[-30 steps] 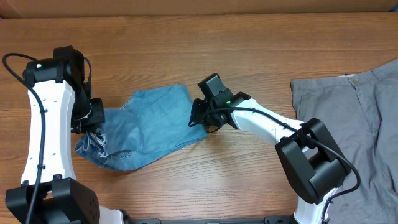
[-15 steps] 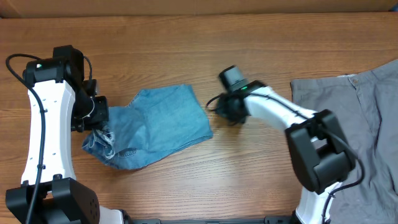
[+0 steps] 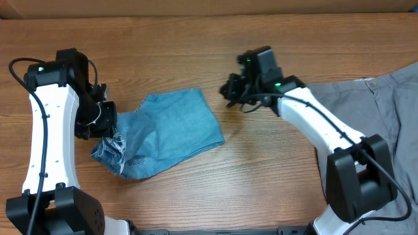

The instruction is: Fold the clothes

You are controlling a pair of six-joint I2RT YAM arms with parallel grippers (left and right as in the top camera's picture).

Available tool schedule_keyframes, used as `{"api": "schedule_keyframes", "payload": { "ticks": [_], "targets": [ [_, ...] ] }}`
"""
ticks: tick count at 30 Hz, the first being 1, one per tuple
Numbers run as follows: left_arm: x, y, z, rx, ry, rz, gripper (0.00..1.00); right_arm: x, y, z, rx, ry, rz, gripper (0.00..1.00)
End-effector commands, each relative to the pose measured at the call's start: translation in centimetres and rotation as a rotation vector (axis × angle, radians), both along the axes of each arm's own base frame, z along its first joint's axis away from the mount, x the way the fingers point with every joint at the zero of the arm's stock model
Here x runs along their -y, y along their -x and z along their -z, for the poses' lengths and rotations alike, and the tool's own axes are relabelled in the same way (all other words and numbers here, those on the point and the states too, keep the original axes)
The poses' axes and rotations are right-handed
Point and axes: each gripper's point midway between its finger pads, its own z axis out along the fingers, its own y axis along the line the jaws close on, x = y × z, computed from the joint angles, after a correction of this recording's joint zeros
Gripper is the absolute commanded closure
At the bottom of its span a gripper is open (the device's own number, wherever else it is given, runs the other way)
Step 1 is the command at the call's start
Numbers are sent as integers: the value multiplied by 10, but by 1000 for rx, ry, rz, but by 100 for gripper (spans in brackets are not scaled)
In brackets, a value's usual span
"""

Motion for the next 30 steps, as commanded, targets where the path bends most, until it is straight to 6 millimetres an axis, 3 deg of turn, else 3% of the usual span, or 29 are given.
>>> {"api": "schedule_keyframes", "payload": {
  "ticks": [1,3,7,9,13,17,22,23,25,26,30],
  "targets": [
    [12,5,-3,-19,69,24,96,-37,27,-8,-4,-30,-105,96],
    [19,4,-9,-7,107,32,96,-43,36,4,-12,40,-79,96],
    [44,-7,-16,47,207,57,96,-13,40,33,-105,238,166,96],
    [50,-13,-15,67,192,94,96,-9,34,32,-87,237,174,96],
    [59,-10,-17,56,201,121,96,-37,29,10,-1,82,-33,96],
    [90,-22,-34,146,393,175,96,-19,17,12,5,114,23,96],
    [83,-24,-38,151,348,171,96,-4,19,29,-38,166,22,96],
    [79,-22,-37,142,319,171,96,-1,21,34,-47,189,18,92],
    [67,-18,-35,117,248,166,96,16,22,47,-65,275,48,46],
    [62,-16,-34,104,219,161,96,24,21,52,-72,312,66,36],
    [49,-9,-38,74,141,143,96,27,25,62,-68,324,-21,37]
  ]
}}
